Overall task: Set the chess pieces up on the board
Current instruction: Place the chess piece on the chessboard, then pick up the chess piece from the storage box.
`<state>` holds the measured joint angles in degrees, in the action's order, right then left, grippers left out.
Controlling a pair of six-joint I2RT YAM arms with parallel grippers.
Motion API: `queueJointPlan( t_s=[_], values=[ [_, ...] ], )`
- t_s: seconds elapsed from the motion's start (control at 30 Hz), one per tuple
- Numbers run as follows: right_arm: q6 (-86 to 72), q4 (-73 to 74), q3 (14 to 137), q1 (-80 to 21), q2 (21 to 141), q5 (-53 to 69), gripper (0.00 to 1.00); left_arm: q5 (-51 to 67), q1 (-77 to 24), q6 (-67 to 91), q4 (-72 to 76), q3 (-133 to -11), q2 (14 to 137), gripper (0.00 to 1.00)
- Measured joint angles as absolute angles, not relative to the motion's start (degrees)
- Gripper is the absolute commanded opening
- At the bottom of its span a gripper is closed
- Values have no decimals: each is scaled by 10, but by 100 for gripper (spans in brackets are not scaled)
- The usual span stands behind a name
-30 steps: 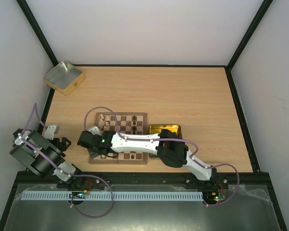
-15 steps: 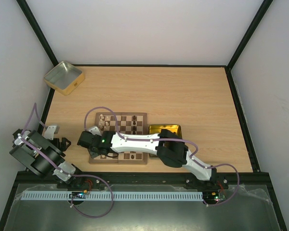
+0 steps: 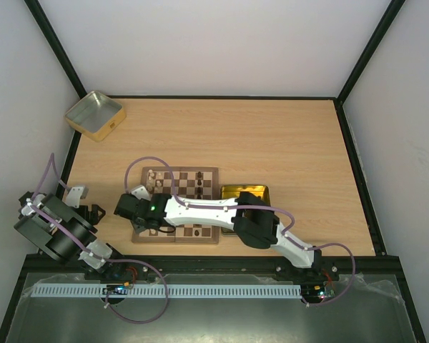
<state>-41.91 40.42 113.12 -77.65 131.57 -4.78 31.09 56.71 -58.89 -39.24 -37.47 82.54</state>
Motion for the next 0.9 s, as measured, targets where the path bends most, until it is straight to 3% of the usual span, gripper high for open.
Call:
queueJointPlan(
  t_s=[0.23, 0.4, 0.63, 0.9],
  values=[
    [-418, 416, 1129, -776, 1303, -58, 32, 309, 567, -589, -392, -374, 823, 99],
    [-429, 418, 1063, -776, 1214, -80, 33, 305, 567, -590, -389, -369, 816, 99],
    [-469, 409, 865, -749, 1010, -135, 33, 295, 567, -589, -390, -368, 811, 99],
    [-529, 385, 590, -614, 858, -135, 33, 274, 540, -565, -399, -381, 814, 99]
  ],
)
